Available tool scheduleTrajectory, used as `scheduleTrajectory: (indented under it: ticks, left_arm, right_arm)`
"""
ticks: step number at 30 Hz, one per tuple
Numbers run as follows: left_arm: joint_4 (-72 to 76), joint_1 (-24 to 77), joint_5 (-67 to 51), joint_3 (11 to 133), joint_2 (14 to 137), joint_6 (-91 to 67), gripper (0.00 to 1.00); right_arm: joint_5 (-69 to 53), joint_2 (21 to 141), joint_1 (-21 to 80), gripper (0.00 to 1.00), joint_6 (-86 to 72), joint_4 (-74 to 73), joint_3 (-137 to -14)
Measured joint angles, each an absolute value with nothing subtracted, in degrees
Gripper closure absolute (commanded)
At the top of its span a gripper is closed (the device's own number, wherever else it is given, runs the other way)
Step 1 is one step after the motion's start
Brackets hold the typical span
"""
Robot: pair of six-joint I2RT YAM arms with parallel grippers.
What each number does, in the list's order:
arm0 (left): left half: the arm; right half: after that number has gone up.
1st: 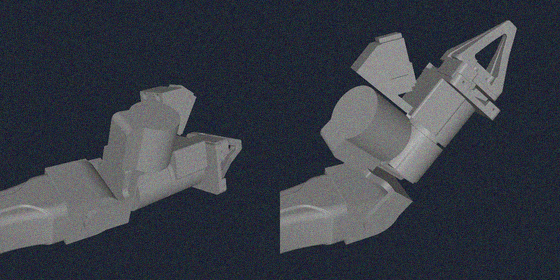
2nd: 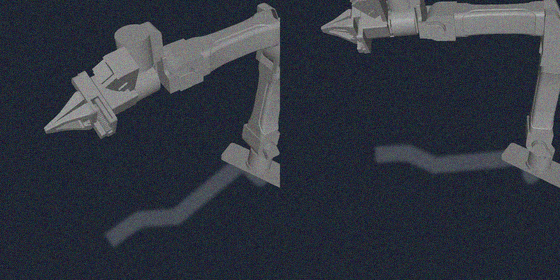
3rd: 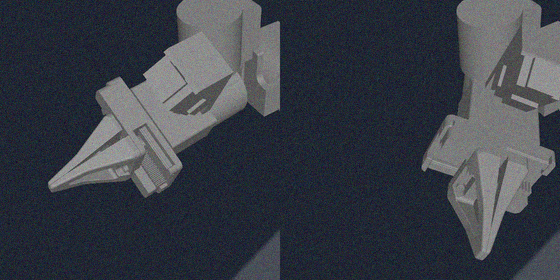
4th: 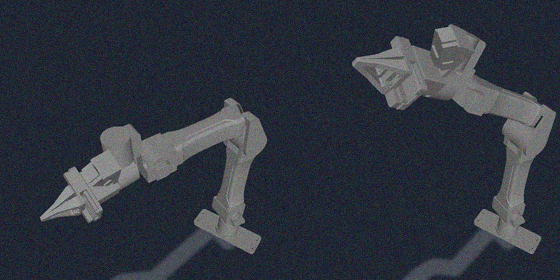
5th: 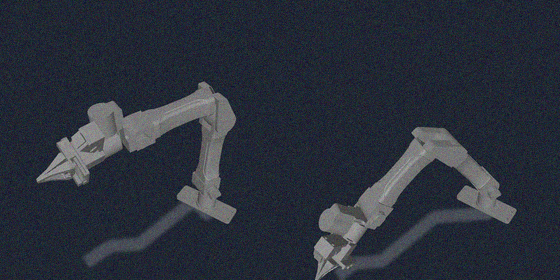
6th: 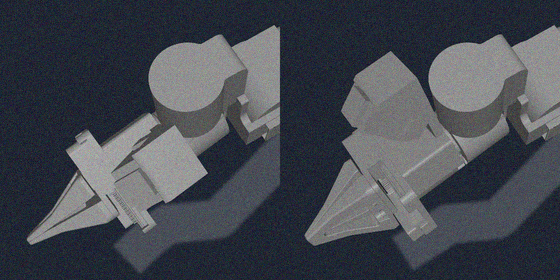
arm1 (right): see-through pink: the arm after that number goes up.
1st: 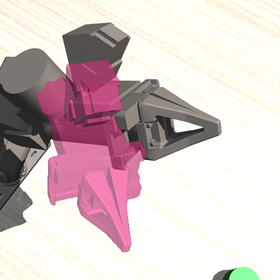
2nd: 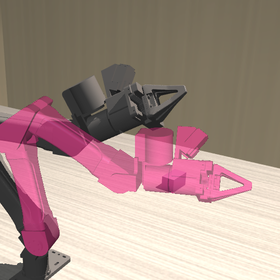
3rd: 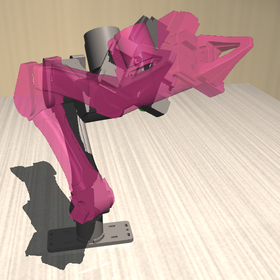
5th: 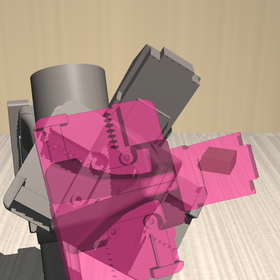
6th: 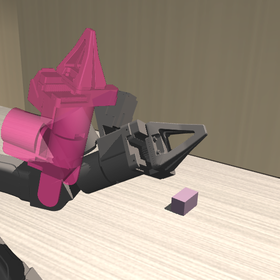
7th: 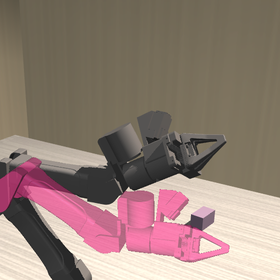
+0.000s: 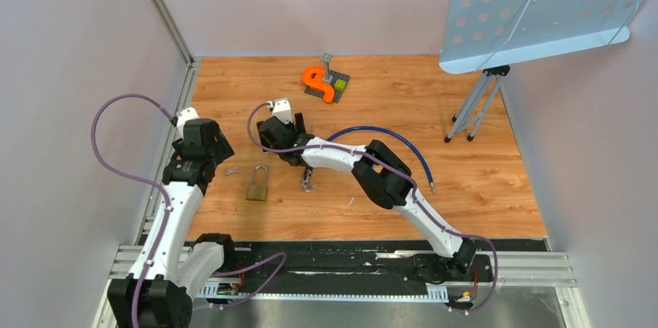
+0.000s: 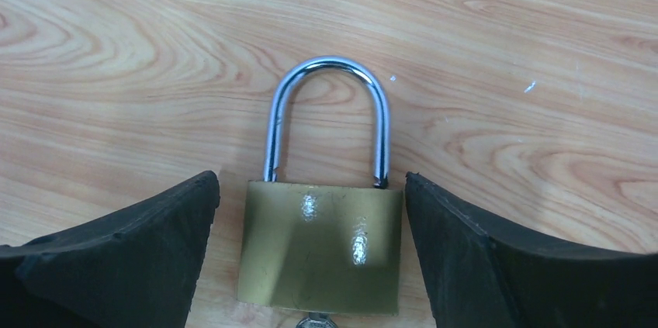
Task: Lock with the key
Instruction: Pick up the lock from the center of the board.
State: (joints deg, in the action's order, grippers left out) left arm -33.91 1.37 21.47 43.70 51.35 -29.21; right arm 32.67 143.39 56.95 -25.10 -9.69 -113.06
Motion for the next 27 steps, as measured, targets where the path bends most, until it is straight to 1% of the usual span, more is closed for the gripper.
scheduleTrajectory:
  ticks: [1, 6, 9, 14, 15, 16, 19, 21, 22, 23, 24, 27]
  left_arm:
    - [-33.9, 1.4, 21.4, 43.7, 51.4, -29.2, 0.23]
    - [-33.6, 1.4, 20.6, 43.7, 51.5, -29.2, 0.23]
    - [-33.5, 1.4, 19.9, 43.7, 51.5, -29.2, 0.23]
    - [-33.0, 1.4, 19.0, 43.7, 51.7, -29.2, 0.23]
    - [-33.0, 1.4, 18.9, 43.7, 51.8, -29.2, 0.23]
    - [-32.9, 1.4, 18.8, 43.7, 51.9, -29.2, 0.23]
    - [-32.6, 1.4, 18.2, 43.7, 52.2, -29.2, 0.23]
    - [-32.2, 1.4, 17.8, 43.7, 52.4, -29.3, 0.23]
    - [-32.0, 1.4, 17.4, 43.7, 52.4, -29.2, 0.23]
    - [-31.8, 1.4, 17.0, 43.7, 52.4, -29.2, 0.23]
    - [-31.8, 1.4, 16.7, 43.7, 52.4, -29.2, 0.23]
    - [-31.3, 1.4, 15.6, 43.7, 52.4, -29.2, 0.23]
  right_arm:
    - [32.6, 143.4, 56.9, 0.14, -24.5, -9.7, -113.1]
    - [32.5, 143.4, 56.9, 0.12, -22.0, -10.4, -113.0]
    - [32.4, 142.6, 56.9, 0.2, -21.6, -10.1, -111.7]
    - [30.5, 141.3, 56.9, 0.22, -20.2, -12.3, -110.9]
    - [30.0, 141.0, 56.9, 0.23, -19.8, -13.3, -111.0]
    - [29.5, 140.7, 56.9, 0.26, -19.6, -14.2, -111.0]
    - [27.9, 140.1, 56.8, 0.43, -18.9, -16.4, -111.0]
    - [26.8, 139.9, 56.4, 0.49, -18.5, -17.4, -111.3]
    - [26.2, 139.8, 56.3, 0.49, -18.4, -17.8, -111.5]
    - [25.1, 139.6, 56.0, 0.47, -18.5, -18.2, -111.5]
    - [24.0, 139.4, 55.7, 0.43, -18.5, -18.6, -111.5]
    - [21.3, 139.0, 54.8, 0.29, -18.8, -19.4, -111.5]
